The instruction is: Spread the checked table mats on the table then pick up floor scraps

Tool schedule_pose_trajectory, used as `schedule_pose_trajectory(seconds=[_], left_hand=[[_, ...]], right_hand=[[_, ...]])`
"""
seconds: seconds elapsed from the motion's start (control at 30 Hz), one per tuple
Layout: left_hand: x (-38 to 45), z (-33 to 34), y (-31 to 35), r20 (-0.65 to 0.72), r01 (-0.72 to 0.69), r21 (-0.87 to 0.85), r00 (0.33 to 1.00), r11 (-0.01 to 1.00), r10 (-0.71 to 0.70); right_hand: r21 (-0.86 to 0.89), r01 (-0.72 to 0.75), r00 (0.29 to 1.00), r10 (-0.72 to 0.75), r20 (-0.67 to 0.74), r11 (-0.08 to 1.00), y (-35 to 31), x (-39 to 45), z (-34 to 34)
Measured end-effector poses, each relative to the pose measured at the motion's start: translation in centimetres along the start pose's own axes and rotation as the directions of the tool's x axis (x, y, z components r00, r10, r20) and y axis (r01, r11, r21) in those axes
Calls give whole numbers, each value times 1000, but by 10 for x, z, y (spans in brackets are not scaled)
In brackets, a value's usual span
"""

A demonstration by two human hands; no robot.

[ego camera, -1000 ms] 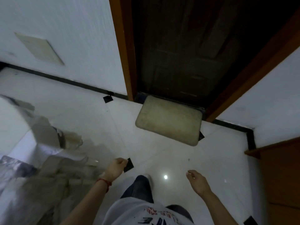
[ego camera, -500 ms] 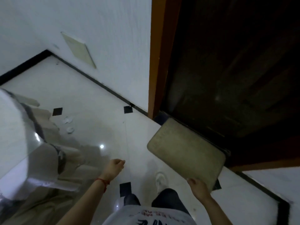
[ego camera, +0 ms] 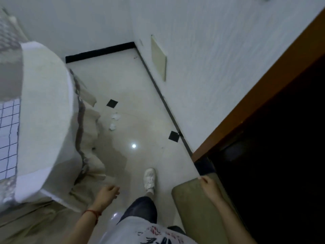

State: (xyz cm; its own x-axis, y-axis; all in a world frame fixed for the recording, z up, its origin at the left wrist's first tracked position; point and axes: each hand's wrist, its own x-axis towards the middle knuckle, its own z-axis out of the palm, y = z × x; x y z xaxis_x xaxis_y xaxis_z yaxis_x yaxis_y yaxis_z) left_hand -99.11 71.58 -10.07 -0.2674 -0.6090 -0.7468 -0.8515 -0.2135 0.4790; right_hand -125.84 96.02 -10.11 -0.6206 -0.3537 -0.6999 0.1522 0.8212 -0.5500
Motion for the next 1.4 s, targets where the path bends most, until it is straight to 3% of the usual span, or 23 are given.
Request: schedule_pose_trajectory(seconds=[0.23, 0.5, 0.63, 0.9, 1.13, 1.4], left_hand=[[101, -46, 91, -26, 109, -135, 993, 985, -113], [200, -108, 272, -32, -91, -169, 996, 981, 87], [246, -124, 331, -75, -119, -207, 992, 971, 106], [290, -153, 343, -116, 80, -396, 984, 915, -136], [338, -184, 323, -117, 256, -547, 920, 797, -375], [442, -294, 384, -158, 186, -618, 922, 764, -353]], right_hand=[[-65, -35, 998, 39, 54, 997, -106, 86, -11], [-151, -8, 998, 17, 58, 989, -223, 199, -33], [-198, 35, 994, -13, 111, 980, -278, 261, -43], [-250, 194, 956, -127, 263, 949, -440, 365, -44], [-303, 358, 903, -245, 352, 883, -578, 438, -4], [-388, 396, 885, -234, 402, 832, -706, 503, 57]])
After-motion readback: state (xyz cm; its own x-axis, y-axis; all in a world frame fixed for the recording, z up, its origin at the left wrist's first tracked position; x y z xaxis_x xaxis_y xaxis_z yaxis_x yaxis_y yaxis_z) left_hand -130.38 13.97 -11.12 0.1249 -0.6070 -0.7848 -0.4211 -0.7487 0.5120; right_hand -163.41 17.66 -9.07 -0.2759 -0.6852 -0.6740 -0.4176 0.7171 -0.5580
